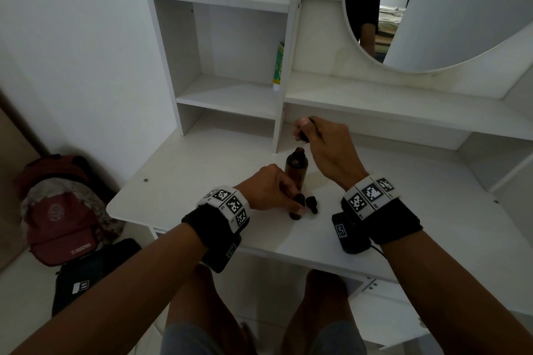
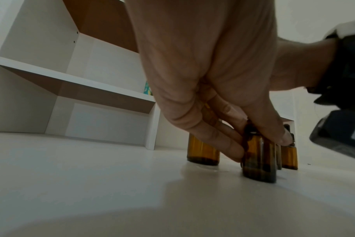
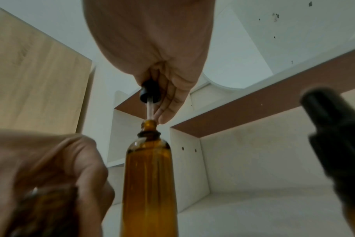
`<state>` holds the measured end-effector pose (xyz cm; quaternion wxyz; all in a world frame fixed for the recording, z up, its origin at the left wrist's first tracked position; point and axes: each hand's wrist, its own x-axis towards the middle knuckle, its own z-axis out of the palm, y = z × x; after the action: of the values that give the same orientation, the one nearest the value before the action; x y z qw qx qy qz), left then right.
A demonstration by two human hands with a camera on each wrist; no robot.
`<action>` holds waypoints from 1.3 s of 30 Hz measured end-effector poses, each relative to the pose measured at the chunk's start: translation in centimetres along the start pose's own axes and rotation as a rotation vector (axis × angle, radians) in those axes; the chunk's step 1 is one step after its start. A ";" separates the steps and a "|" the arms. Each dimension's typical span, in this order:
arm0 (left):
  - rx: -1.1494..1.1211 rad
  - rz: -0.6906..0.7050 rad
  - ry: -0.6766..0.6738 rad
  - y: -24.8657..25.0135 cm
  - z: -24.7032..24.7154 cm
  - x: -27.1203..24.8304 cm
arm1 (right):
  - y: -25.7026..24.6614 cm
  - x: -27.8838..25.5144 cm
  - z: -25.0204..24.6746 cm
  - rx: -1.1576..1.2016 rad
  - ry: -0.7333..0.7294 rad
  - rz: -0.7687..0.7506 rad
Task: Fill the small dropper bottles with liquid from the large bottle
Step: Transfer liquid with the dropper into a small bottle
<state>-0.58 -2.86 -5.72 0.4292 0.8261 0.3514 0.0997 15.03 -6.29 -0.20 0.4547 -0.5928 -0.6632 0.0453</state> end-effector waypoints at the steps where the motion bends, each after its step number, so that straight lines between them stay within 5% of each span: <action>1: 0.002 -0.004 0.002 0.0 0.0 0.0 | -0.4 0.2 -0.5 0.000 0.014 0.004; 8: 0.003 0.000 -0.002 0.0 0.0 0.1 | -3.2 0.2 -3.8 0.083 0.120 -0.023; 39: 0.020 0.015 -0.011 0.2 -0.1 0.0 | -1.3 -3.8 -1.3 -0.064 -0.236 -0.011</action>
<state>-0.55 -2.85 -5.51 0.4221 0.8334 0.3439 0.0948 14.47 -10.45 -0.80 0.3544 -0.5939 -0.7165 0.0912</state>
